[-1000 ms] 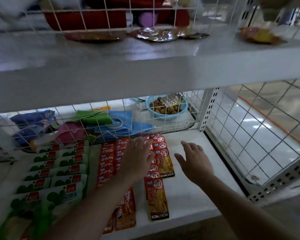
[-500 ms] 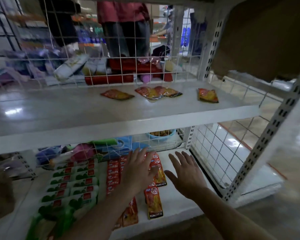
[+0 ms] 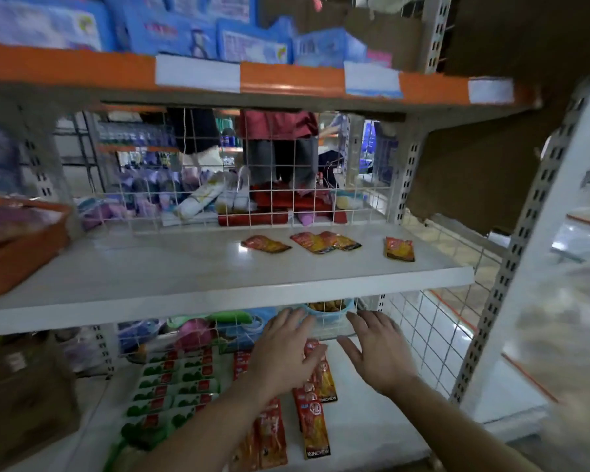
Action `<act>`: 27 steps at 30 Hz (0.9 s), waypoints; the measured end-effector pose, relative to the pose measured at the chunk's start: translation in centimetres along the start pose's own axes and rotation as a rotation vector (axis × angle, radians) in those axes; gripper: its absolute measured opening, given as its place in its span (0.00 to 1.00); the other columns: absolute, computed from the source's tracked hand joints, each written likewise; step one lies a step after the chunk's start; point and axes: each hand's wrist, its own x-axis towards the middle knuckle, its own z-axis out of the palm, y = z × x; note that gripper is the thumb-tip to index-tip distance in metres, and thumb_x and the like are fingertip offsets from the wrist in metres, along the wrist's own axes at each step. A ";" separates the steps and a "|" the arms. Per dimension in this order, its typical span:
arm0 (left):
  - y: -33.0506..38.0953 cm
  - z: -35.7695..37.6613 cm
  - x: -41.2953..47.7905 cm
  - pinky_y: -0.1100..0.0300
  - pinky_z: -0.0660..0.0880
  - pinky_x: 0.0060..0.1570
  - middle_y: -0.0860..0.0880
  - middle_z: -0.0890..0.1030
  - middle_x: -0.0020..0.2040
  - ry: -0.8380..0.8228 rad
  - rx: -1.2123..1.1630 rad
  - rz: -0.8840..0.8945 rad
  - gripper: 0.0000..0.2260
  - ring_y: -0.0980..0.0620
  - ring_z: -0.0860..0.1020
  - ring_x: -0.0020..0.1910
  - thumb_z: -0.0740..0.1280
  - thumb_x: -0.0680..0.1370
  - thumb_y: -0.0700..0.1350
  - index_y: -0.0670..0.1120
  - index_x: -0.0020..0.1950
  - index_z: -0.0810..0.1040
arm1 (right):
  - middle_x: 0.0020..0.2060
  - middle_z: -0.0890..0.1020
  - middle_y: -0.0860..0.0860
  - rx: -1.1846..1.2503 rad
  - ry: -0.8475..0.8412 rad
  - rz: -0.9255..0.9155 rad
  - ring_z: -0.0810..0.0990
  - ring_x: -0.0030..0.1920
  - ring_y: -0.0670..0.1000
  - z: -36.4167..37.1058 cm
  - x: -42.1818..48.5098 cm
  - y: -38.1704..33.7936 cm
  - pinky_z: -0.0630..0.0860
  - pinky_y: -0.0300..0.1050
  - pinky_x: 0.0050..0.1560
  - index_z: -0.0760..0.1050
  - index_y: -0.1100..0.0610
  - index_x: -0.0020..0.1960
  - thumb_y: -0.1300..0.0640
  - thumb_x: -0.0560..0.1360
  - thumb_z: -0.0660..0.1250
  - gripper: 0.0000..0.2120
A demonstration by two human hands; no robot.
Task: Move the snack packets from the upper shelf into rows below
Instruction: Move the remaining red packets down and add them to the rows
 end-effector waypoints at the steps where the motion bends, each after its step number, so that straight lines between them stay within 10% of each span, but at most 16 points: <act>1: 0.1 -0.8 0.1 0.52 0.63 0.72 0.54 0.67 0.72 0.023 -0.001 0.022 0.29 0.52 0.62 0.73 0.52 0.79 0.65 0.52 0.75 0.65 | 0.59 0.82 0.51 0.005 0.032 -0.008 0.79 0.60 0.54 -0.8 0.1 -0.2 0.76 0.53 0.61 0.76 0.52 0.65 0.36 0.80 0.46 0.30; 14: -1.1 -7.5 4.6 0.55 0.69 0.63 0.52 0.74 0.65 0.280 0.030 0.111 0.24 0.51 0.71 0.65 0.55 0.79 0.62 0.50 0.69 0.73 | 0.57 0.81 0.52 0.016 0.212 -0.079 0.78 0.58 0.55 -6.7 6.2 -2.3 0.76 0.53 0.56 0.76 0.54 0.65 0.39 0.80 0.53 0.25; 24: -8.5 -7.0 11.0 0.55 0.65 0.69 0.51 0.70 0.68 0.097 -0.126 -0.168 0.22 0.48 0.66 0.68 0.62 0.79 0.60 0.52 0.70 0.73 | 0.61 0.80 0.54 0.113 0.156 -0.073 0.76 0.61 0.58 -5.2 14.2 -3.9 0.74 0.55 0.60 0.74 0.53 0.66 0.37 0.76 0.47 0.30; 27: -9.2 -6.5 12.3 0.51 0.66 0.69 0.49 0.69 0.70 0.028 -0.162 -0.245 0.24 0.45 0.66 0.69 0.61 0.79 0.60 0.50 0.71 0.71 | 0.50 0.82 0.57 0.219 0.148 -0.049 0.78 0.53 0.59 -4.2 17.2 -4.0 0.75 0.51 0.54 0.79 0.55 0.60 0.44 0.78 0.58 0.20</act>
